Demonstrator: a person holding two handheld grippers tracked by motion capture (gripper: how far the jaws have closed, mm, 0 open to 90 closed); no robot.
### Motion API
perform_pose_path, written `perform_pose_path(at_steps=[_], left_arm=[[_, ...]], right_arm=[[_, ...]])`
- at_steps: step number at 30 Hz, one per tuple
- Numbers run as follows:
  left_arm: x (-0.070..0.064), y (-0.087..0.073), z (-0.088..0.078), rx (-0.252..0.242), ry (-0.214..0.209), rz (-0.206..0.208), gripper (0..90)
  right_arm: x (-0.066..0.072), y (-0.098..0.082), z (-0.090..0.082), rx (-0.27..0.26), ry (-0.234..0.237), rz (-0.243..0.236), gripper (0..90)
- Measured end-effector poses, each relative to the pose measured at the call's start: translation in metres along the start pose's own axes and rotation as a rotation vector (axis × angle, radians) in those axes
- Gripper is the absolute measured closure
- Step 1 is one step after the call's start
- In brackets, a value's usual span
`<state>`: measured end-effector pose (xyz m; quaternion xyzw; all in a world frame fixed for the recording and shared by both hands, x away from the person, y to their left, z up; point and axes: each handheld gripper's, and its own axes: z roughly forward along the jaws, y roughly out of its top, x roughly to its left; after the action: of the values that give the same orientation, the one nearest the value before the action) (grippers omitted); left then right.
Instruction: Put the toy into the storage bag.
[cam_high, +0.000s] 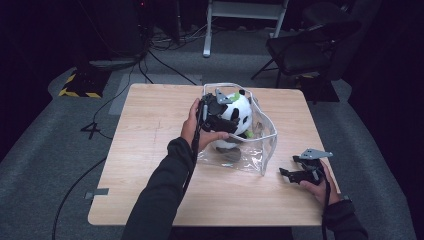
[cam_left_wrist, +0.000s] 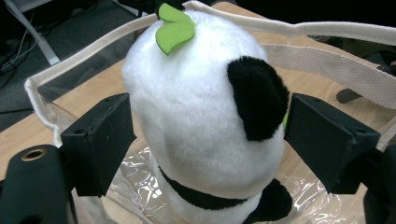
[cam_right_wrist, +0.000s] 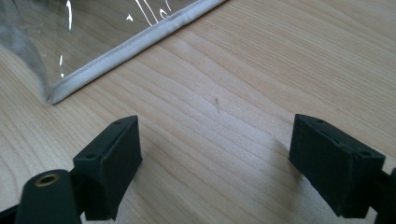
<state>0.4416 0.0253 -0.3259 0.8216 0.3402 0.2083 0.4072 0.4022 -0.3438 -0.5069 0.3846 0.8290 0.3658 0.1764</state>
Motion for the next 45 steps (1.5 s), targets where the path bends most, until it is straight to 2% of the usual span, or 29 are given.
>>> perform_pose_path(at_steps=[5, 7, 10, 13, 17, 21, 24, 26, 30, 41, 45], left_arm=[[0.004, 0.001, -0.005, -0.023, 0.008, 0.011, 16.8], [0.008, 0.001, -0.007, -0.038, 0.031, 0.018, 16.5], [0.013, 0.001, -0.006, -0.056, 0.048, 0.007, 16.3], [0.019, 0.0, -0.005, -0.059, 0.068, 0.017, 16.3], [0.028, -0.001, -0.005, -0.081, 0.082, -0.004, 16.4], [0.037, -0.003, -0.005, -0.074, 0.119, -0.015, 16.3], [0.042, -0.005, -0.006, -0.083, 0.121, -0.031, 16.4], [0.045, -0.006, -0.008, -0.086, 0.137, -0.036, 16.4], [0.054, -0.01, -0.014, -0.099, 0.157, -0.055, 16.3], [0.076, -0.026, -0.034, -0.107, 0.202, -0.075, 16.0], [0.083, -0.034, -0.038, -0.089, 0.232, -0.069, 16.0]], right_arm=[[0.0, 0.0, 0.0, 0.0, 0.0, 0.0, 16.7], [0.0, 0.0, 0.0, 0.0, 0.0, 0.0, 16.7], [0.0, 0.0, 0.0, 0.0, 0.0, 0.0, 16.7], [0.0, 0.0, 0.0, 0.0, 0.0, 0.0, 16.7], [0.0, 0.0, 0.0, 0.0, 0.0, 0.0, 16.7], [0.0, 0.0, 0.0, 0.0, 0.0, 0.0, 16.7], [0.0, 0.0, 0.0, 0.0, 0.0, 0.0, 16.7], [0.0, 0.0, 0.0, 0.0, 0.0, 0.0, 16.7], [0.0, 0.0, 0.0, 0.0, 0.0, 0.0, 16.7], [0.0, 0.0, 0.0, 0.0, 0.0, 0.0, 16.7], [0.0, 0.0, 0.0, -0.001, 0.0, -0.001, 16.7]])
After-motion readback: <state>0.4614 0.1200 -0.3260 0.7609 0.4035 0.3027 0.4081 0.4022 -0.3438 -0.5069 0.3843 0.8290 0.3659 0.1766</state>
